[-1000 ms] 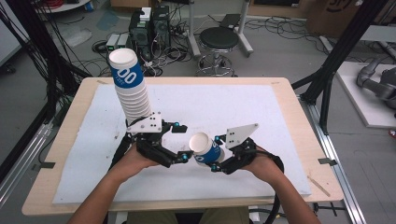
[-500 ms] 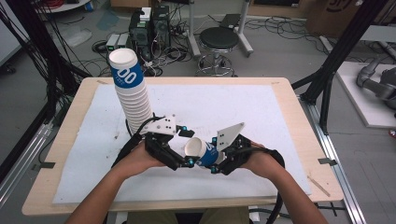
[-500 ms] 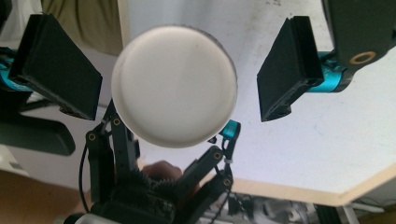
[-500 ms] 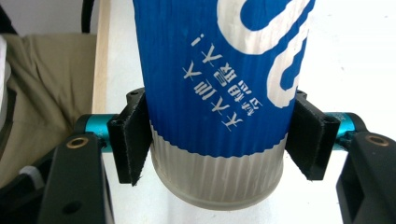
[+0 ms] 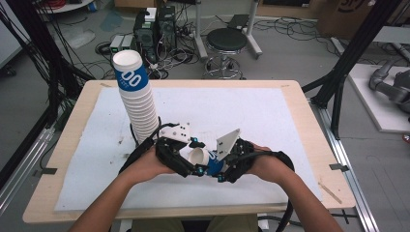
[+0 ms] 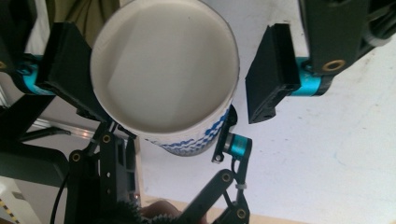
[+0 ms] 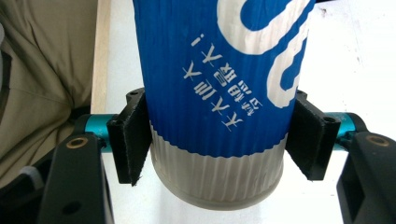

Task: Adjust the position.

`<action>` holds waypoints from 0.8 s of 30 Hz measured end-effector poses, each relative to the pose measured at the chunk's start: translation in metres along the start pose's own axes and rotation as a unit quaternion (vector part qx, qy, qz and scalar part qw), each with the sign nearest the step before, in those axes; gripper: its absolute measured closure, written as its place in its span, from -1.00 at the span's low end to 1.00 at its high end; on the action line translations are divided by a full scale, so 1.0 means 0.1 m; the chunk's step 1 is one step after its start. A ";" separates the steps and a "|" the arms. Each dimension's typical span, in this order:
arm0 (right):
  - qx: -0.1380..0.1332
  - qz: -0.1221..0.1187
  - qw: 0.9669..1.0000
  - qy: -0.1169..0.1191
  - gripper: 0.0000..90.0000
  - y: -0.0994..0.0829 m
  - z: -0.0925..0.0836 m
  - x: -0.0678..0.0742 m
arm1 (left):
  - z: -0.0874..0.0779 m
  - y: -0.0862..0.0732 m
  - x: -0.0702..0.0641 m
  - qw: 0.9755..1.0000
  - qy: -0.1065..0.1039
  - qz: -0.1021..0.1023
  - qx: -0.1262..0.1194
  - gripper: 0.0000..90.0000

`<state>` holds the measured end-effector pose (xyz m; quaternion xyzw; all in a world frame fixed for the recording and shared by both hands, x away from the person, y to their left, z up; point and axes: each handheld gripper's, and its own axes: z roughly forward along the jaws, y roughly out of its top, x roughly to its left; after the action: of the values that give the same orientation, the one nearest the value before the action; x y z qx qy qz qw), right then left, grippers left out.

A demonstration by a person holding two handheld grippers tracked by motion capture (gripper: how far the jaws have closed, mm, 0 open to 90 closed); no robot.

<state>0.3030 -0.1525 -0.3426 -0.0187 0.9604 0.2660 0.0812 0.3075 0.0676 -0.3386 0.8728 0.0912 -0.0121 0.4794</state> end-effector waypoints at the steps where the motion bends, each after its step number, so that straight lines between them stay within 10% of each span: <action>1: 0.001 -0.002 1.000 0.000 -0.30 0.00 0.01 0.00 | 0.01 0.00 0.00 1.000 -0.001 -0.002 0.002 -0.43; 13: 0.009 -0.002 1.000 0.008 -0.39 -0.01 0.02 0.00 | 0.02 -0.05 -0.01 1.000 -0.008 0.002 0.000 -0.32; 24: -0.110 0.058 0.992 0.002 -0.54 -0.17 -0.14 -0.04 | -0.04 -0.17 0.03 0.999 -0.009 -0.009 -0.039 -0.33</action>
<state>0.3058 -0.1743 -0.3390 0.0273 0.9250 0.3741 0.0612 0.3070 0.0804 -0.3507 0.8526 0.0952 -0.0209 0.5133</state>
